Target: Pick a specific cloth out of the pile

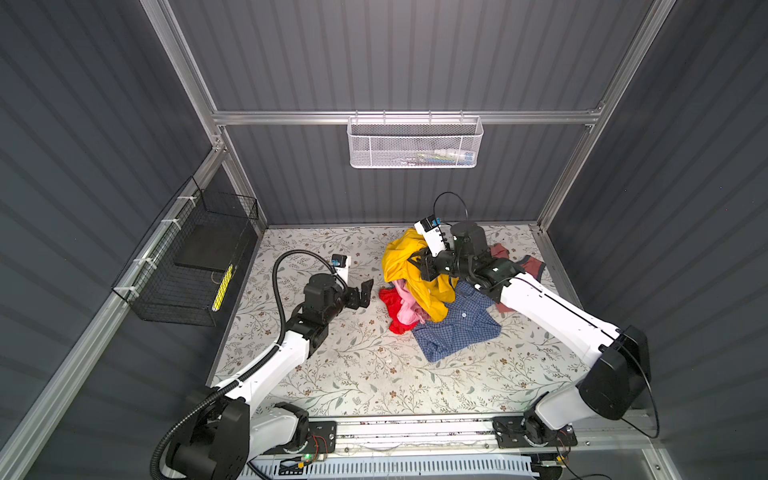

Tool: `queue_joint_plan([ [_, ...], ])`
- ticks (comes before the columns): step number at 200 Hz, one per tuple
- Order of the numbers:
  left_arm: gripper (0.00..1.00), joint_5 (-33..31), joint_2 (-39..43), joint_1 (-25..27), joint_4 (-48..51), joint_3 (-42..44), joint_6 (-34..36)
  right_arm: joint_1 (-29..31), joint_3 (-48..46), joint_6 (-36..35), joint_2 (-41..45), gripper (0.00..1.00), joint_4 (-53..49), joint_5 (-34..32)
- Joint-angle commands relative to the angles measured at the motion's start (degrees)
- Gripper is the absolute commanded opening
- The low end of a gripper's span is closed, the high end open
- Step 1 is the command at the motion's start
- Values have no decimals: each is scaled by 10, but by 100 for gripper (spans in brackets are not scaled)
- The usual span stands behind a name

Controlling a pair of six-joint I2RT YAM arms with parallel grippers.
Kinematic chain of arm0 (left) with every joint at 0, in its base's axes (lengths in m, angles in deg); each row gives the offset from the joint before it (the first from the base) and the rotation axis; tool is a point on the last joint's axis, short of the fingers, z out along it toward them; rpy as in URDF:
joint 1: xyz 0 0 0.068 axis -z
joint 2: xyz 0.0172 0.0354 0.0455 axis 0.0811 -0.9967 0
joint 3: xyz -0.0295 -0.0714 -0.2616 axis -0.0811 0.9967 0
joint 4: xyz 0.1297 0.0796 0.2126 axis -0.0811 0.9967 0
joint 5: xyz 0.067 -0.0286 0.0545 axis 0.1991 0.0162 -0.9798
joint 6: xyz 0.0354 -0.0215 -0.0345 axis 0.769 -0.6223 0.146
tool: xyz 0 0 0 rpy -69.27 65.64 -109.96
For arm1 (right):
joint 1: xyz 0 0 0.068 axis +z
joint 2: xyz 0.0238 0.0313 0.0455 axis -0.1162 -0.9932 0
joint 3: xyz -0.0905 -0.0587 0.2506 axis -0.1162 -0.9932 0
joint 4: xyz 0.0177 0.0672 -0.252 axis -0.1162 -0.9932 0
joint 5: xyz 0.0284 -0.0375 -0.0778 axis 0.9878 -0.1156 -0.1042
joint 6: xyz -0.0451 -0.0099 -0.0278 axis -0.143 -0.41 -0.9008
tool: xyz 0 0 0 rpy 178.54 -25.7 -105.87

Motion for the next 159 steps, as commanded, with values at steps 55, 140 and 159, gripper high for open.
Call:
queue_joint_plan([
  [55, 100, 203, -27, 37, -23, -61, 35, 13, 32, 3, -53, 0, 43, 95],
  [140, 92, 223, -134, 71, 3, -125, 56, 12, 25, -6, -38, 0, 29, 103],
  [159, 76, 207, -140, 73, -26, -124, 47, 12, 26, -8, -36, 0, 16, 96],
])
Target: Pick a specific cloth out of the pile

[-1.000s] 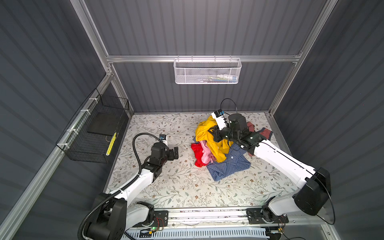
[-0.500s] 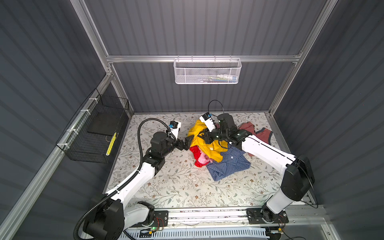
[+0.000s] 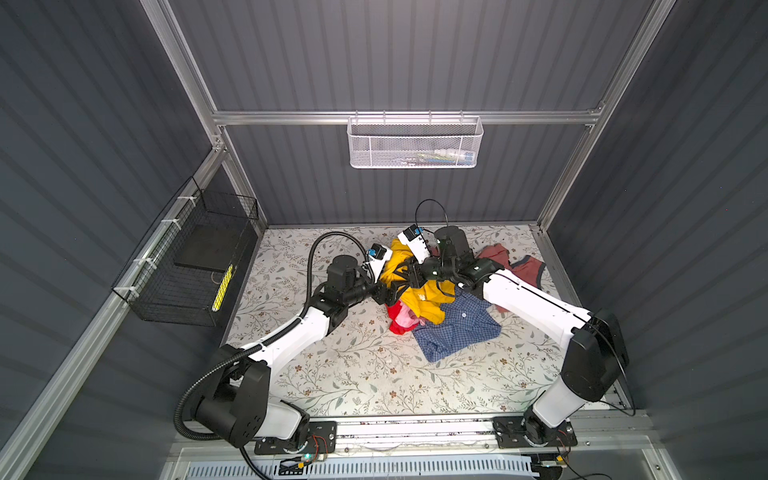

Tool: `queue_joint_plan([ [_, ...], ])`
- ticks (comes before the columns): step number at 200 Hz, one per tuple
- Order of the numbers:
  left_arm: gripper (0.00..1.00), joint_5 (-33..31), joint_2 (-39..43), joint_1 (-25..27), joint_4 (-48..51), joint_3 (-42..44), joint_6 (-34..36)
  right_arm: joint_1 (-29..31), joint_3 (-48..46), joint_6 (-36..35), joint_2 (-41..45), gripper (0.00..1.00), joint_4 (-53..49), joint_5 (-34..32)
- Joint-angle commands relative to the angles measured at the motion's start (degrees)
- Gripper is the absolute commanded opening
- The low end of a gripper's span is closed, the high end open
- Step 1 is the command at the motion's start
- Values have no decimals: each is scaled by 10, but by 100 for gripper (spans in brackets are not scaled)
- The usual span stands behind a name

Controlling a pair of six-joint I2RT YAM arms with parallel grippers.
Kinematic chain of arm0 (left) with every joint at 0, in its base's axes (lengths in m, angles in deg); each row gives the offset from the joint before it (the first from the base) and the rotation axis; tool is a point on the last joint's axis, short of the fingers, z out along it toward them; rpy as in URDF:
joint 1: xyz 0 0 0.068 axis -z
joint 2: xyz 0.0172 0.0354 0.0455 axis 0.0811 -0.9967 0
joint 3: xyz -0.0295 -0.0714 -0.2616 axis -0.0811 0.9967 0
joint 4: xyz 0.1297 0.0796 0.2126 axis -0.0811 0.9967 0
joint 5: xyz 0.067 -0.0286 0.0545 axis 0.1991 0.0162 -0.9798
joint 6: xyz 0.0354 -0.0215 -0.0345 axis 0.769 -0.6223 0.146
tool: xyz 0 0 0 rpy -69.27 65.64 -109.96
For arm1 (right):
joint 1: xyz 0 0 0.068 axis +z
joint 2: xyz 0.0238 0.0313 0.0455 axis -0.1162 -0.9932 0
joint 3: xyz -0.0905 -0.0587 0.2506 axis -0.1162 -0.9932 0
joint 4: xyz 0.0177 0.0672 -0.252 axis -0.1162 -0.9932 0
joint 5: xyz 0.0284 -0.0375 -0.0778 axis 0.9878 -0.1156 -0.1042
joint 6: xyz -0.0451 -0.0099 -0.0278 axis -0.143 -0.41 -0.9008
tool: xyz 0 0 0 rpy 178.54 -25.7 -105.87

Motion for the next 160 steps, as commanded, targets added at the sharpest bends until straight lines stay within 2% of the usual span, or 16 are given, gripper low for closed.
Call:
queue_joint_plan([
  [1, 75, -8, -8, 6, -19, -16, 4, 2, 17, -10, 19, 0, -1, 15],
  [28, 42, -17, -12, 11, -47, -31, -4, -3, 4, -9, 32, 3, -27, -29],
  [34, 35, -14, -13, 13, -48, -40, -4, -6, -3, -7, 40, 8, -29, -37],
  [43, 22, -9, -18, 15, -46, -54, -4, -10, -16, -2, 56, 23, -32, -57],
  [57, 5, 4, -28, 17, -37, -82, -6, -22, -44, 6, 90, 28, -26, -75],
  [60, 0, 6, -31, 17, -35, -88, -8, -25, -52, 9, 97, 31, -24, -99],
  [69, 0, 14, -37, 20, -33, -104, -13, -34, -72, 17, 126, 47, -17, -122],
  [89, 0, 17, -49, 40, -25, -135, -12, -59, -120, 28, 178, 54, -5, -142],
  [104, 0, 12, -57, 64, -9, -158, -1, -81, -149, 39, 206, 71, -10, -159],
  [160, 0, -5, -85, 148, -5, -213, 2, -160, -266, 62, 340, 88, -1, -230],
])
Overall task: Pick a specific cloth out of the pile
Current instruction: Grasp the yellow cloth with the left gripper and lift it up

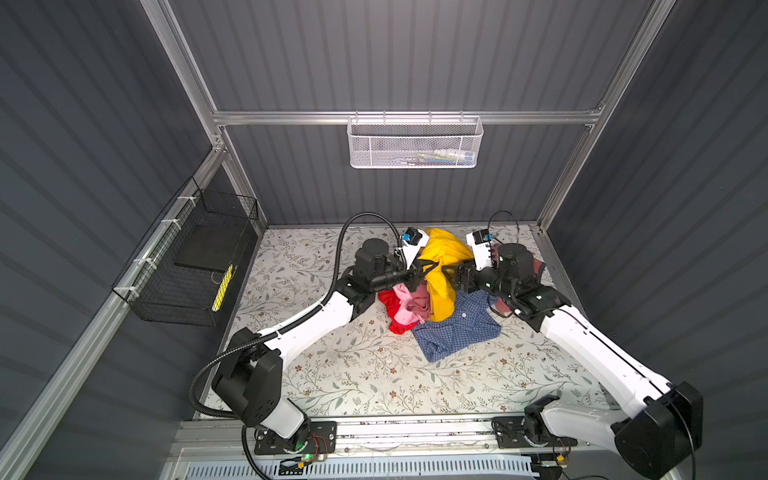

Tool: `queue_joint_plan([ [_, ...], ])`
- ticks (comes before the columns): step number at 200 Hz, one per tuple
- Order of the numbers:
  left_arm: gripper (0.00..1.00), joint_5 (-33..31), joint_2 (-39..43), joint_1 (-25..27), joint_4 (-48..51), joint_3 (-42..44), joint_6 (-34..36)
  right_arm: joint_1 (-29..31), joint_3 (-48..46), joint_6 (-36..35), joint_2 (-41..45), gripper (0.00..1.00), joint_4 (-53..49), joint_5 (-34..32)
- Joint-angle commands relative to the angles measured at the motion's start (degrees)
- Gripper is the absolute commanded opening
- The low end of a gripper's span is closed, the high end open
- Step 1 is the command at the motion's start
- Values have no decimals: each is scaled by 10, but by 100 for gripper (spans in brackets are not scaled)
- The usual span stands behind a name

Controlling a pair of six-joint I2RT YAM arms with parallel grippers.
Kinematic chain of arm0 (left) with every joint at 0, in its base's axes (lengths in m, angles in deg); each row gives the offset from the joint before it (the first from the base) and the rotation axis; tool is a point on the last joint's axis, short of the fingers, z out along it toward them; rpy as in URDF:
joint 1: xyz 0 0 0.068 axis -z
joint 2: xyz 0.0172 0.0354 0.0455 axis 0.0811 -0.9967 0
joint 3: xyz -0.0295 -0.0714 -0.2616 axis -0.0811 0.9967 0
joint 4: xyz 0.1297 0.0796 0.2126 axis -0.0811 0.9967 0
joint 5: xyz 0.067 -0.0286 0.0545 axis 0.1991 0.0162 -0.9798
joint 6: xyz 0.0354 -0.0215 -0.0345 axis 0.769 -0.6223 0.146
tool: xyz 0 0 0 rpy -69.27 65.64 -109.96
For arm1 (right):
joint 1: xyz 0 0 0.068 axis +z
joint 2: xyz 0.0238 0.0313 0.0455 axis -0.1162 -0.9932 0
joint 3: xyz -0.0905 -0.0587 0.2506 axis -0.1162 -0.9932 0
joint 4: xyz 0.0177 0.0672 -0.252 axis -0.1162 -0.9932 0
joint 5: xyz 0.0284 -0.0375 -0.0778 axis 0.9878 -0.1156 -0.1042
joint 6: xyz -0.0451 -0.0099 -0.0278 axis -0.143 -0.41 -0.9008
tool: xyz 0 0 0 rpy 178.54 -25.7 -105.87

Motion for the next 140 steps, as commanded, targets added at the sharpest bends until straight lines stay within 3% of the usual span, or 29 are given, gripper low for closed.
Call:
queue_joint_plan([
  [1, 0, -2, -8, 28, -11, -43, 11, -24, -36, 10, 61, 88, 4, -63],
  [61, 0, -46, -60, 81, 13, -166, 24, -105, -121, 32, 167, 95, -2, -63],
  [140, 0, -42, -116, 111, 25, -301, 30, -155, -178, 45, 198, 99, 5, -48],
])
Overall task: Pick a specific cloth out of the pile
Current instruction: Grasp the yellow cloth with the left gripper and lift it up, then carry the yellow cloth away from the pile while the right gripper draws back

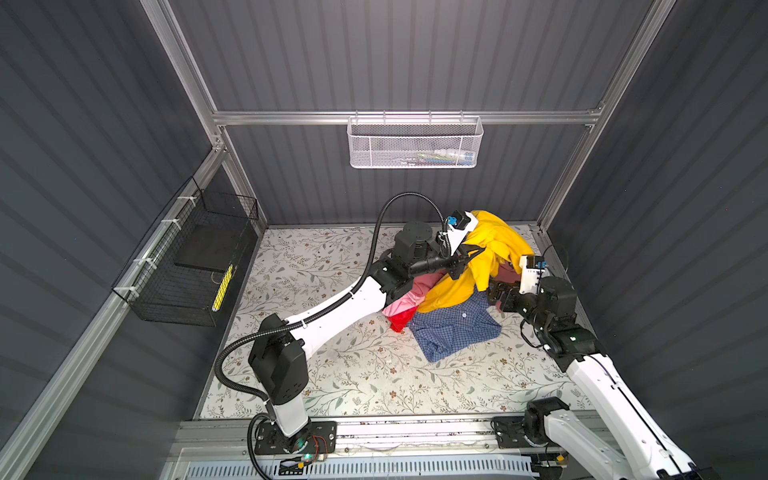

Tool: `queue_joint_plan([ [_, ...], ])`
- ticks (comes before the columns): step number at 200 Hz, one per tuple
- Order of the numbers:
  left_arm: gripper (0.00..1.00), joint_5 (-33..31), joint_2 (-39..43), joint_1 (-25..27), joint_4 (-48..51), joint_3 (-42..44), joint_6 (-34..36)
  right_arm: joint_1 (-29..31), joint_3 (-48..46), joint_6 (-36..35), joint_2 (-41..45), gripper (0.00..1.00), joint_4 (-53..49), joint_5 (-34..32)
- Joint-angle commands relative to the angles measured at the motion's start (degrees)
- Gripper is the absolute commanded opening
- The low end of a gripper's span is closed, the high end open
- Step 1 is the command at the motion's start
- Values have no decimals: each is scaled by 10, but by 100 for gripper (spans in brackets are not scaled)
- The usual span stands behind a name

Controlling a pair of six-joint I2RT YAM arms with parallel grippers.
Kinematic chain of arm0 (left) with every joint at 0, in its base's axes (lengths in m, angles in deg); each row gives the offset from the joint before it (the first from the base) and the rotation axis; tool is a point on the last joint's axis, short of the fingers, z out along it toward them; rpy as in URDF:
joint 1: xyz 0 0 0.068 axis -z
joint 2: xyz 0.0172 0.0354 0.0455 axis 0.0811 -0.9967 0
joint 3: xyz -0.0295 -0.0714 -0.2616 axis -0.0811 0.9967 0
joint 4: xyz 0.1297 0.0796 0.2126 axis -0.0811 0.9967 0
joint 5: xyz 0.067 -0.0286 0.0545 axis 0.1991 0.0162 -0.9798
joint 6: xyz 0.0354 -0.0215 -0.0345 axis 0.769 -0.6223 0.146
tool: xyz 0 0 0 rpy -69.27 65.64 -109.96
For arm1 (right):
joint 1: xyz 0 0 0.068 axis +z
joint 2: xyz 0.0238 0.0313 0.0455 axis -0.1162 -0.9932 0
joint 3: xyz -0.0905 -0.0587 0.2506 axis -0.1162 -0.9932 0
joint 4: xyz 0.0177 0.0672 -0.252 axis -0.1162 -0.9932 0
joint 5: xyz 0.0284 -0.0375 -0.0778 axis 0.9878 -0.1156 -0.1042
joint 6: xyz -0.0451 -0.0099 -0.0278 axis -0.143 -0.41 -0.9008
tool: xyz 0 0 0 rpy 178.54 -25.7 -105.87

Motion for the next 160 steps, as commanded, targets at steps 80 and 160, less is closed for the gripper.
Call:
queue_joint_plan([
  [80, 0, 23, -56, 54, -26, -119, 21, -22, -38, 15, 14, 99, 19, 17],
  [160, 0, -185, 26, 50, 69, -108, 146, -23, -53, 5, 35, 99, 29, 42],
])
